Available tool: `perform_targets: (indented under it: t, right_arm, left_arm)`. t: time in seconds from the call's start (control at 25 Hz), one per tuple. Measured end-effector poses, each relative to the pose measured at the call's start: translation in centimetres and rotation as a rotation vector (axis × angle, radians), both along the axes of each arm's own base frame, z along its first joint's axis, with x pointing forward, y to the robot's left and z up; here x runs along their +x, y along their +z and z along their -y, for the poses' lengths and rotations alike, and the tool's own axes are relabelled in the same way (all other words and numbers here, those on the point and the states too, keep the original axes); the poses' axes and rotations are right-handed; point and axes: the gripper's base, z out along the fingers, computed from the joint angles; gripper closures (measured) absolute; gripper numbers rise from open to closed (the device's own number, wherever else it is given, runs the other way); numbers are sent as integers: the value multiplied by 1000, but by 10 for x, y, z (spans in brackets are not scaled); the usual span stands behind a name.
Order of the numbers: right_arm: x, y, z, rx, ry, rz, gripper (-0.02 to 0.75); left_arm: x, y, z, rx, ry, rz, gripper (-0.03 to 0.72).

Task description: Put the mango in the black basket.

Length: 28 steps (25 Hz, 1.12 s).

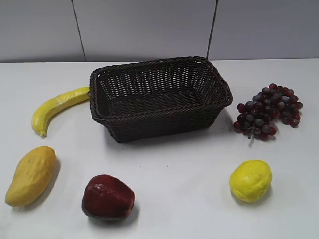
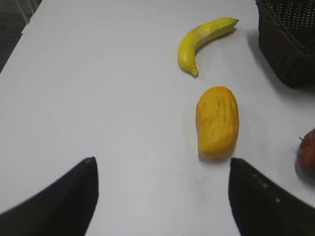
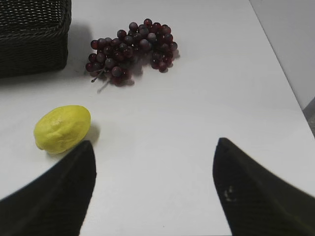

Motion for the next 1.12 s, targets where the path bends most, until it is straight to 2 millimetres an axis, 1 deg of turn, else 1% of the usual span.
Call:
perform_targets:
  t: [0.64, 0.84, 0.96, 1.12]
  right_arm:
    - [0, 0, 0, 0, 0, 0, 167]
    - [0, 0, 0, 0, 0, 0, 167]
    - [0, 0, 0, 0, 0, 0, 167]
    - [0, 0, 0, 0, 0, 0, 167]
  left_arm:
    - [0, 0, 0, 0, 0, 0, 95]
    - [1, 1, 0, 1, 1, 2, 90]
    - [13, 10, 0, -2, 2, -10, 58]
    - [42, 24, 0, -5, -3, 2, 27]
